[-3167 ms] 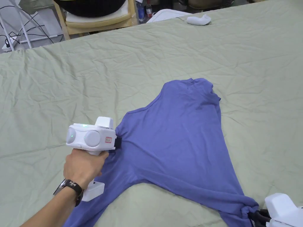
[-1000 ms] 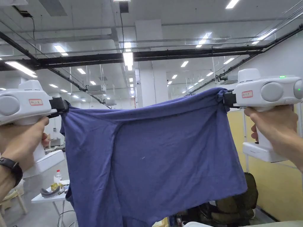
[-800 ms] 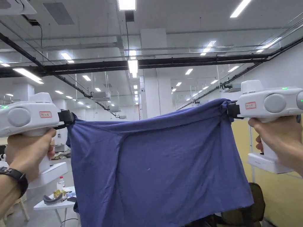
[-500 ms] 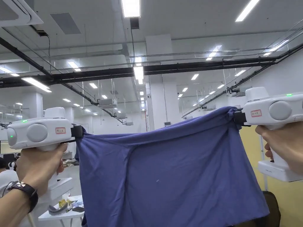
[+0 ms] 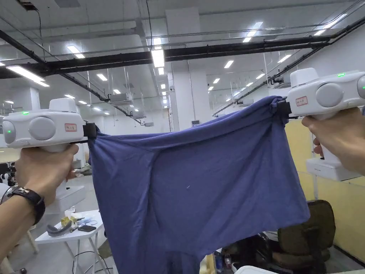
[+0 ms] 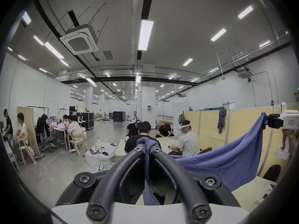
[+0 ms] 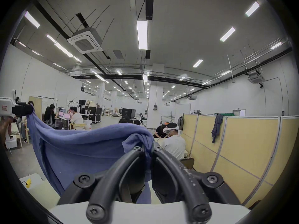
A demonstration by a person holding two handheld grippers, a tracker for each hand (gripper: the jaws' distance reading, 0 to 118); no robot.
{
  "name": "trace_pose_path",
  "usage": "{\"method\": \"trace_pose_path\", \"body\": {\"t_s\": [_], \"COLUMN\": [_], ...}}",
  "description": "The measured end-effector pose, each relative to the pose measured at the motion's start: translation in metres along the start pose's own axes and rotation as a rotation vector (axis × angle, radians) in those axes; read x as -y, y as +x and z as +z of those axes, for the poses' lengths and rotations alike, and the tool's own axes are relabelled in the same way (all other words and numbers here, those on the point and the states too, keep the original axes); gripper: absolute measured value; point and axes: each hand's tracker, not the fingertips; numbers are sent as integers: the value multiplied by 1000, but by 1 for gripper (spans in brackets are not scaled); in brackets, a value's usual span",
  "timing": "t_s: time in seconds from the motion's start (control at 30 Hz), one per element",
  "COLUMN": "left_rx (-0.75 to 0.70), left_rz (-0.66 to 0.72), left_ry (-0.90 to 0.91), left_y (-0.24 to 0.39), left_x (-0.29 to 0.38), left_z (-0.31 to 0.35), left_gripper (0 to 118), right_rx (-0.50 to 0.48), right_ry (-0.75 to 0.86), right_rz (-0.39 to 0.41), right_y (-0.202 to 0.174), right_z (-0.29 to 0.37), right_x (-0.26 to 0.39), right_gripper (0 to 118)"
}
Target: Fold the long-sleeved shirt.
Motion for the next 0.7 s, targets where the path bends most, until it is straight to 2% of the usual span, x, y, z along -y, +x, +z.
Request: {"method": "trace_pose_path", "body": {"t_s": [0.13,0.3,0.53,0.7], "left_rx": [-7,-1,26,42], "left_rz": [-37,-15,7,32], "left_ry": [-8,-43,-141,-224], "left_y": [-2,-6,-10,-9], "left_x": [21,57,149,220], "left_z": [-26,-52,-67,-63], "left_gripper": [4,4,4,4], "right_rx": [-2,-10,-38,-72], "right_ry": [-8,-53,-158,-242], "right_rz": [1,-6,-11,-48], "right_y": [0,-4,-18,-26], "right_z": [-33,-63,-86,-91], "right_x": [23,64,159,232], "right_gripper": [7,7,7,7]}}
